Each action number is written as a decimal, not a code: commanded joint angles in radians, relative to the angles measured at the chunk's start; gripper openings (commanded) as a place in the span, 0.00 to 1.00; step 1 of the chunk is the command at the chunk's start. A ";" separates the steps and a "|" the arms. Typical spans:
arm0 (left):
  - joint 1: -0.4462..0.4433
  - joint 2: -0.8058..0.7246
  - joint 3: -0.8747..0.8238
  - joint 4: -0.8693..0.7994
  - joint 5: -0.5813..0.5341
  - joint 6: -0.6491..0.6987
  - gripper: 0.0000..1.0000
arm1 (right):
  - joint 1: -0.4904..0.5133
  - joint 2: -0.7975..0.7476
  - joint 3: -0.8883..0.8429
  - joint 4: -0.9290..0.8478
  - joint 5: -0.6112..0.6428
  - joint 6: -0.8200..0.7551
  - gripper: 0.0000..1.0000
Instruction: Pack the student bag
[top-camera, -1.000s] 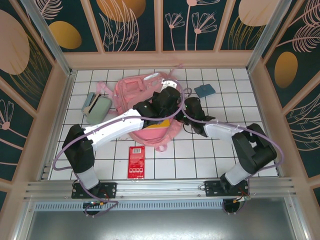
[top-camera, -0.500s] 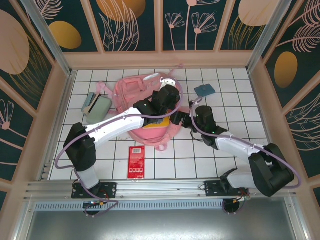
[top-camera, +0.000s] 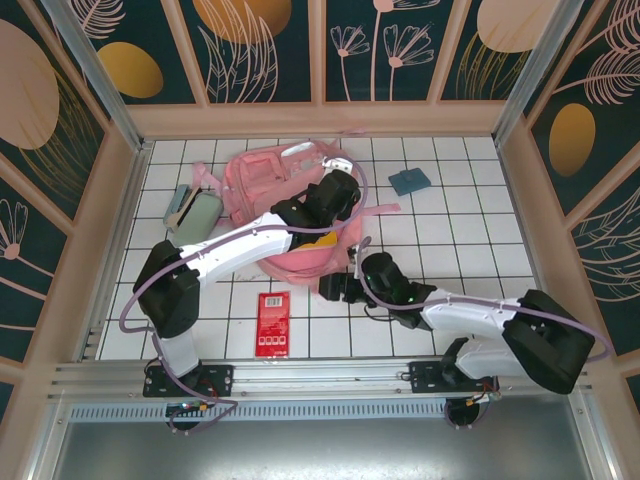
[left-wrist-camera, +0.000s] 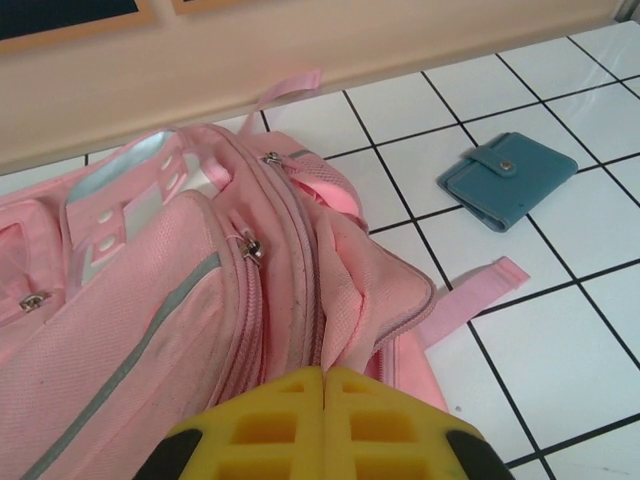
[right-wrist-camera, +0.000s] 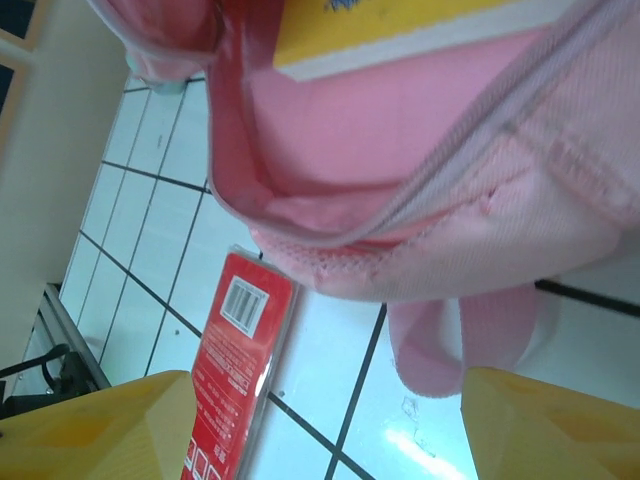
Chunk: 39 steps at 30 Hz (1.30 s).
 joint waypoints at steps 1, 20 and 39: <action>0.023 -0.052 -0.047 0.031 -0.005 -0.030 0.00 | 0.055 0.056 -0.003 0.100 0.027 0.061 0.70; 0.024 -0.078 -0.085 0.041 -0.012 -0.038 0.00 | 0.167 0.443 0.262 0.058 -0.084 0.117 0.45; 0.026 -0.087 -0.111 0.081 0.010 -0.011 0.00 | 0.202 0.588 0.349 0.053 -0.120 0.305 0.33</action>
